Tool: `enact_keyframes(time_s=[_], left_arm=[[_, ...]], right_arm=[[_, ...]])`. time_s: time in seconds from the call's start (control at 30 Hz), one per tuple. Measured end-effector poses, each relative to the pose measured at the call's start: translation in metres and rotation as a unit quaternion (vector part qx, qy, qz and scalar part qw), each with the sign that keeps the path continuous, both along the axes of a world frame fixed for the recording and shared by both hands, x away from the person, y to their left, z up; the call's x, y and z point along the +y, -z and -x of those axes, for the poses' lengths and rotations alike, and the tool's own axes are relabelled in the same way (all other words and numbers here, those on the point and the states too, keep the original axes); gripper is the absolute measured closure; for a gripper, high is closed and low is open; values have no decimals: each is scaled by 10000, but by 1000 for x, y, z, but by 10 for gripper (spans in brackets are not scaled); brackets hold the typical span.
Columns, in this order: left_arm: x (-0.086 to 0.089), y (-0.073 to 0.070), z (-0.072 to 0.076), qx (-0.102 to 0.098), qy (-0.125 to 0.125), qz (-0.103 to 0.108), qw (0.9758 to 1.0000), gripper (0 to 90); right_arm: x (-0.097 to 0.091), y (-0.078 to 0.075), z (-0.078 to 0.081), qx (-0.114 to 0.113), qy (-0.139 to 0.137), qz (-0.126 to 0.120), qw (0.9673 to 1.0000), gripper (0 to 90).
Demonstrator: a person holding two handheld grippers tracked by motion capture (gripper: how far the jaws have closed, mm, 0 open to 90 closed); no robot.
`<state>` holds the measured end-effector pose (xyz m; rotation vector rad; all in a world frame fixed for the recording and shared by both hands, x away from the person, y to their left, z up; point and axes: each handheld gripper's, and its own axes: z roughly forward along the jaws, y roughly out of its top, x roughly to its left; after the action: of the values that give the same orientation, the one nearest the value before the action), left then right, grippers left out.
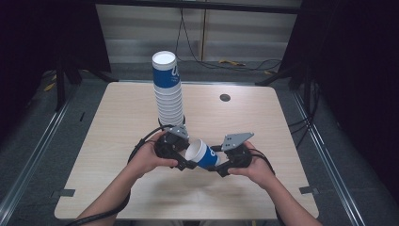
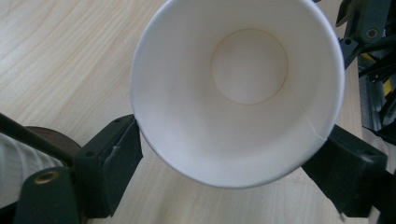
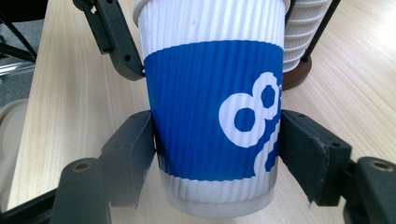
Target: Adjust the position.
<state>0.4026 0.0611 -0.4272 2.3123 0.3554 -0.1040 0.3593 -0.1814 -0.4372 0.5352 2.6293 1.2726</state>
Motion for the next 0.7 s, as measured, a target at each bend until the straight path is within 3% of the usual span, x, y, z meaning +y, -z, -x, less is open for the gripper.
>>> enact_keyframes(time_s=[0.23, 0.4, 0.7], left_arm=[[0, -4, 2, -16, 37, -67, 10000, 176], [0, -9, 4, -199, 115, -146, 9996, 216], [0, -9, 5, -256, 172, -287, 9991, 231]], right_arm=[[0, 1, 0, 1, -25, 24, 10000, 281], [2, 5, 0, 37, -43, 168, 9998, 294], [5, 11, 1, 69, -10, 196, 9998, 288]])
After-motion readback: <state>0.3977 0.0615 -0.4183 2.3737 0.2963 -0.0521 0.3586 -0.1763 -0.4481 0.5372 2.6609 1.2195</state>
